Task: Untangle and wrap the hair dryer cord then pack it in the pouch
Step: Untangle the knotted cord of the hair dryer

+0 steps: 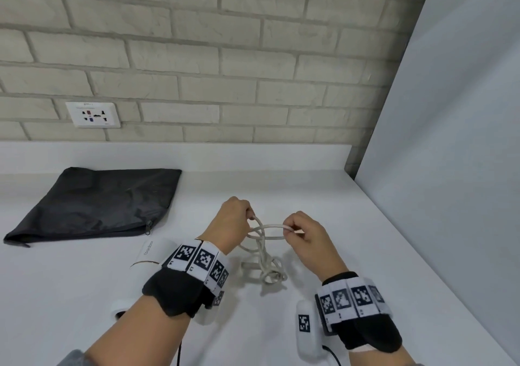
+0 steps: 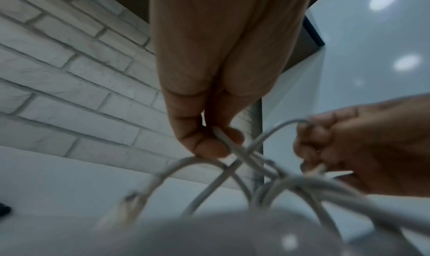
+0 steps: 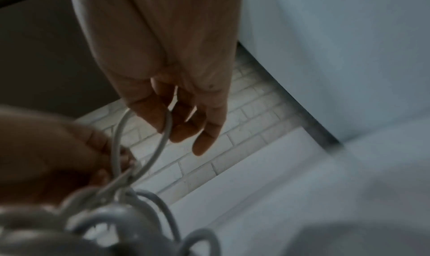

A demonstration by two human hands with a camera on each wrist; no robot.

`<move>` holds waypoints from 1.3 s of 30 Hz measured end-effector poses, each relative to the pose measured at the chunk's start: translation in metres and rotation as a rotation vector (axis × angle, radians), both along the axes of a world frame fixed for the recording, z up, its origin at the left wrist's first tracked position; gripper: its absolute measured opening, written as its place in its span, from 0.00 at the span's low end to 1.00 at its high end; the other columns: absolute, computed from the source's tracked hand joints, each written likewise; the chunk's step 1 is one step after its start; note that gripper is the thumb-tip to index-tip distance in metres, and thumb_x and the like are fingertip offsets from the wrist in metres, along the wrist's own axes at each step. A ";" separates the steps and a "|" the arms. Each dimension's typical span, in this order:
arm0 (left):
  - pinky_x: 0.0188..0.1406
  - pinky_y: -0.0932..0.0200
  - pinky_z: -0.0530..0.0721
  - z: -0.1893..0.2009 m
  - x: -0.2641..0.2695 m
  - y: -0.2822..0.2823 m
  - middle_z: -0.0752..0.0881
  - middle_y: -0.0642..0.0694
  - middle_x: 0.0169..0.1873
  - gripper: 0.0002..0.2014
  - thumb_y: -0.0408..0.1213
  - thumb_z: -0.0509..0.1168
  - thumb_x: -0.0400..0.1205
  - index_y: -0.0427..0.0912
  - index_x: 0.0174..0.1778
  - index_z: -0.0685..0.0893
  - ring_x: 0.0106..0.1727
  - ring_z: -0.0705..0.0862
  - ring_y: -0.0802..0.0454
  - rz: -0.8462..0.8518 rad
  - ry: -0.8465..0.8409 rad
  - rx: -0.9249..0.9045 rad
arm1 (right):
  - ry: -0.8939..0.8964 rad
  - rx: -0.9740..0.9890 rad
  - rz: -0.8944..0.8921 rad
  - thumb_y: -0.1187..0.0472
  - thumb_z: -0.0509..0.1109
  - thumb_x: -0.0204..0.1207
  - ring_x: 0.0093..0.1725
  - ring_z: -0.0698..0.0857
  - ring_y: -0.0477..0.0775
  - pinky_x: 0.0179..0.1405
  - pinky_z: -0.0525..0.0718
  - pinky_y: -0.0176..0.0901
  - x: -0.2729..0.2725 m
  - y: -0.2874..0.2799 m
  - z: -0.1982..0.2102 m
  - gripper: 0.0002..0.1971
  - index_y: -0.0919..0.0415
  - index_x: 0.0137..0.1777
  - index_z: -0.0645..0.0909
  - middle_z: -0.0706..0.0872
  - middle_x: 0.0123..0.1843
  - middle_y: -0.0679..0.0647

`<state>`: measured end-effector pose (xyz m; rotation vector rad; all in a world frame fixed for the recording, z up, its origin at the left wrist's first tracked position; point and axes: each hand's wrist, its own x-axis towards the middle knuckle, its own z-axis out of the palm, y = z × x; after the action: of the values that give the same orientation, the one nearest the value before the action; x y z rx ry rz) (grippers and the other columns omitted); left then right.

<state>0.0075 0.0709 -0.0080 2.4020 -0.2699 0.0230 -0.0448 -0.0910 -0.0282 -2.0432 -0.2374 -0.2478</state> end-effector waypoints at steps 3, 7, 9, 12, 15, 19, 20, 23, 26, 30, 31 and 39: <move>0.31 0.70 0.75 -0.002 0.003 0.006 0.74 0.44 0.45 0.13 0.21 0.52 0.81 0.34 0.44 0.82 0.43 0.80 0.46 0.040 -0.029 -0.036 | 0.156 0.503 0.141 0.73 0.62 0.59 0.35 0.79 0.44 0.44 0.77 0.32 -0.004 -0.005 0.008 0.08 0.59 0.29 0.76 0.80 0.29 0.46; 0.30 0.71 0.72 -0.005 0.003 0.006 0.74 0.46 0.42 0.12 0.23 0.52 0.81 0.34 0.44 0.82 0.41 0.80 0.45 0.057 -0.043 -0.094 | 0.216 0.525 0.194 0.56 0.66 0.70 0.24 0.74 0.47 0.48 0.75 0.45 -0.003 -0.012 0.012 0.11 0.60 0.29 0.81 0.74 0.22 0.53; 0.36 0.67 0.77 -0.005 0.001 0.008 0.74 0.44 0.43 0.12 0.22 0.52 0.81 0.37 0.41 0.79 0.44 0.82 0.41 0.085 -0.043 -0.142 | 0.170 0.534 0.190 0.46 0.72 0.68 0.26 0.76 0.45 0.49 0.78 0.45 -0.001 -0.018 0.011 0.14 0.57 0.30 0.83 0.77 0.24 0.53; 0.38 0.64 0.79 0.001 -0.001 0.013 0.78 0.38 0.49 0.10 0.24 0.55 0.81 0.40 0.37 0.75 0.49 0.84 0.38 0.116 -0.044 -0.210 | 0.146 0.966 0.249 0.47 0.81 0.56 0.34 0.84 0.49 0.52 0.85 0.39 0.001 -0.028 0.007 0.16 0.58 0.32 0.83 0.81 0.28 0.49; 0.32 0.67 0.73 0.008 -0.003 0.014 0.80 0.35 0.51 0.08 0.27 0.54 0.82 0.39 0.40 0.75 0.45 0.84 0.42 0.128 0.017 -0.267 | 0.199 0.969 0.212 0.51 0.71 0.68 0.23 0.75 0.46 0.49 0.87 0.45 -0.003 -0.024 0.008 0.14 0.63 0.35 0.80 0.70 0.21 0.48; 0.30 0.66 0.75 0.012 -0.013 0.012 0.80 0.42 0.37 0.14 0.42 0.51 0.86 0.35 0.44 0.75 0.32 0.78 0.54 0.071 0.173 -0.408 | 0.163 0.534 0.118 0.59 0.61 0.79 0.20 0.71 0.43 0.51 0.84 0.47 -0.005 -0.025 0.019 0.14 0.67 0.37 0.81 0.68 0.15 0.45; 0.32 0.65 0.77 0.013 -0.014 0.012 0.78 0.42 0.34 0.16 0.45 0.53 0.85 0.35 0.42 0.76 0.33 0.78 0.51 0.055 0.178 -0.410 | 0.145 0.553 0.151 0.57 0.64 0.76 0.22 0.74 0.44 0.51 0.84 0.45 -0.005 -0.028 0.020 0.12 0.65 0.38 0.82 0.72 0.17 0.45; 0.38 0.54 0.76 0.014 -0.010 0.016 0.74 0.39 0.32 0.18 0.48 0.59 0.82 0.37 0.35 0.75 0.36 0.74 0.46 0.079 0.117 -0.373 | 0.074 0.752 0.305 0.48 0.74 0.65 0.38 0.85 0.47 0.60 0.83 0.41 -0.003 -0.037 0.018 0.12 0.57 0.39 0.85 0.82 0.27 0.48; 0.36 0.54 0.70 0.016 -0.004 0.022 0.71 0.39 0.28 0.20 0.47 0.62 0.80 0.37 0.27 0.70 0.31 0.69 0.46 0.178 0.064 -0.391 | 0.006 0.941 0.401 0.50 0.77 0.64 0.43 0.87 0.47 0.66 0.77 0.48 -0.004 -0.036 0.015 0.10 0.56 0.38 0.86 0.84 0.28 0.49; 0.32 0.56 0.68 0.015 -0.001 0.028 0.75 0.41 0.26 0.21 0.47 0.61 0.81 0.36 0.27 0.72 0.31 0.71 0.46 0.265 0.013 -0.442 | -0.040 1.179 0.436 0.60 0.70 0.73 0.43 0.86 0.52 0.64 0.81 0.53 -0.005 -0.035 0.012 0.05 0.62 0.39 0.81 0.83 0.31 0.52; 0.32 0.57 0.69 0.014 -0.001 0.028 0.78 0.43 0.26 0.21 0.46 0.60 0.82 0.36 0.27 0.72 0.30 0.73 0.47 0.263 0.028 -0.507 | -0.025 1.227 0.400 0.62 0.64 0.76 0.40 0.85 0.53 0.65 0.80 0.54 -0.004 -0.035 0.012 0.08 0.63 0.38 0.80 0.81 0.31 0.53; 0.22 0.72 0.77 0.026 -0.019 0.005 0.85 0.47 0.25 0.18 0.38 0.64 0.80 0.42 0.25 0.69 0.24 0.82 0.57 0.102 -0.044 -0.537 | -0.051 -0.091 -0.080 0.65 0.62 0.79 0.34 0.83 0.52 0.49 0.81 0.40 0.001 -0.037 0.031 0.09 0.52 0.42 0.80 0.83 0.31 0.51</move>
<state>-0.0117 0.0761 0.0179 1.8799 -0.1377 0.1738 -0.0441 -0.1282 0.0028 -2.1408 -0.2022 -0.3448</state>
